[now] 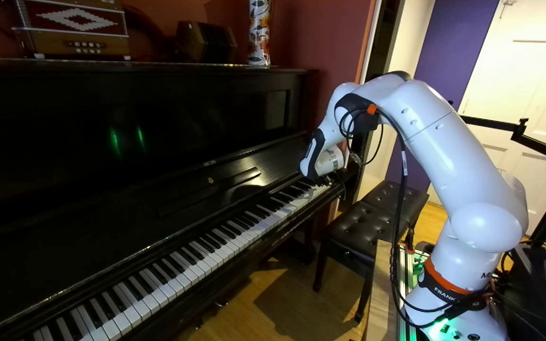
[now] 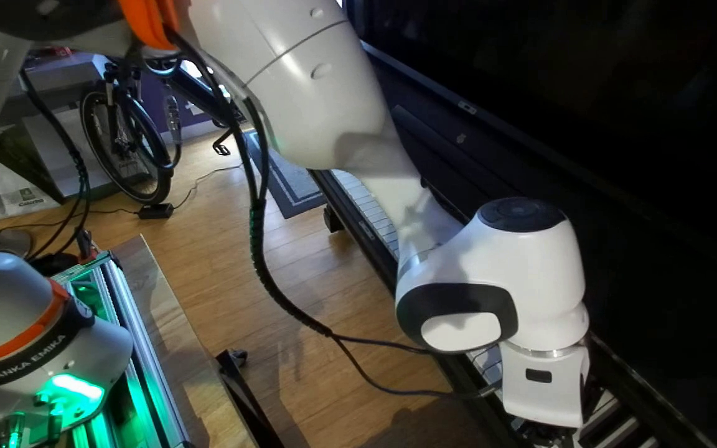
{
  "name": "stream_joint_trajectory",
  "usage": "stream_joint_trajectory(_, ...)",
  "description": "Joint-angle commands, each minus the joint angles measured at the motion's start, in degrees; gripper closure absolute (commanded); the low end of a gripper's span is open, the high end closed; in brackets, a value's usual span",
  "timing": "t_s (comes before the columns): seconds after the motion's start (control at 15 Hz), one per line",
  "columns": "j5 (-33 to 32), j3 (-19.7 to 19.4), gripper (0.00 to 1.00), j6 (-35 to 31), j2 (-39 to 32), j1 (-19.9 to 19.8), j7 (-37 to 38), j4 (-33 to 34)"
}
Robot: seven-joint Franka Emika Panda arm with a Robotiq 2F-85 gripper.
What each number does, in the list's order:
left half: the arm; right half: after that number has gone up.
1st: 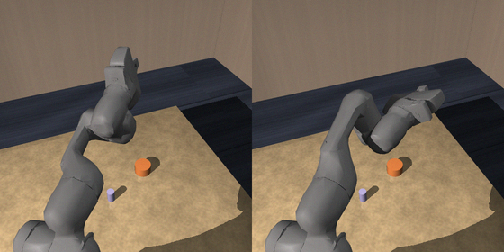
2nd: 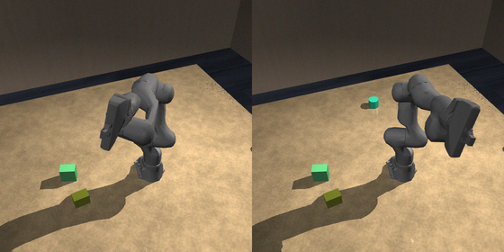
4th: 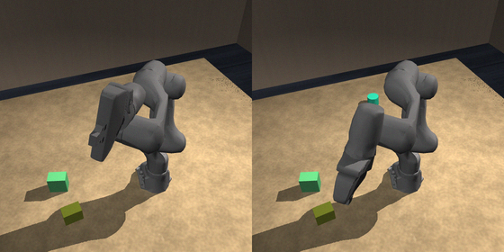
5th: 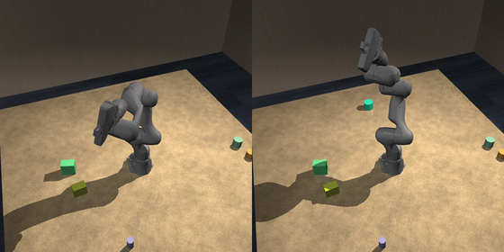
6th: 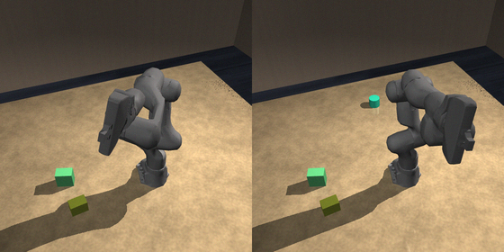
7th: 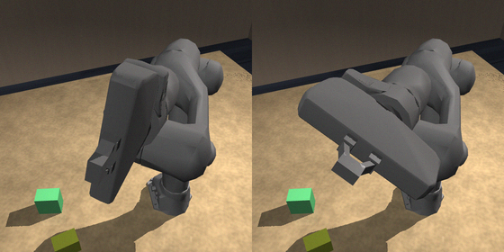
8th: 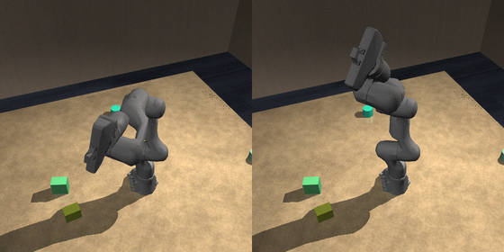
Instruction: Press the far right e key on the piano
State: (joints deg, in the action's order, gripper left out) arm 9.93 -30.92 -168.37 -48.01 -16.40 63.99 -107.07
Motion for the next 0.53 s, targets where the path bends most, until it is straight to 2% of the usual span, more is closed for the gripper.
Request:
stream_joint_trajectory(0.0, 0.85, 2.26, 0.74, -6.66, 8.23, -0.58, -7.35, -10.13)
stream_joint_trajectory(0.07, 0.09, 2.21, 0.73, -6.09, 10.34, -0.14, -10.17, -12.52)
stream_joint_trajectory(0.13, -0.26, 1.96, 0.68, -5.73, 11.57, 0.37, -12.56, -13.98)
stream_joint_trajectory(0.27, -1.03, 0.44, 0.53, -3.07, 14.75, 2.41, -17.11, -17.05)
stream_joint_trajectory(0.33, -1.70, -1.22, 0.44, -1.34, 16.49, 4.22, -18.96, -18.61)
stream_joint_trajectory(0.47, -4.55, -8.57, 0.31, 2.63, 18.20, 11.30, -19.06, -20.80)
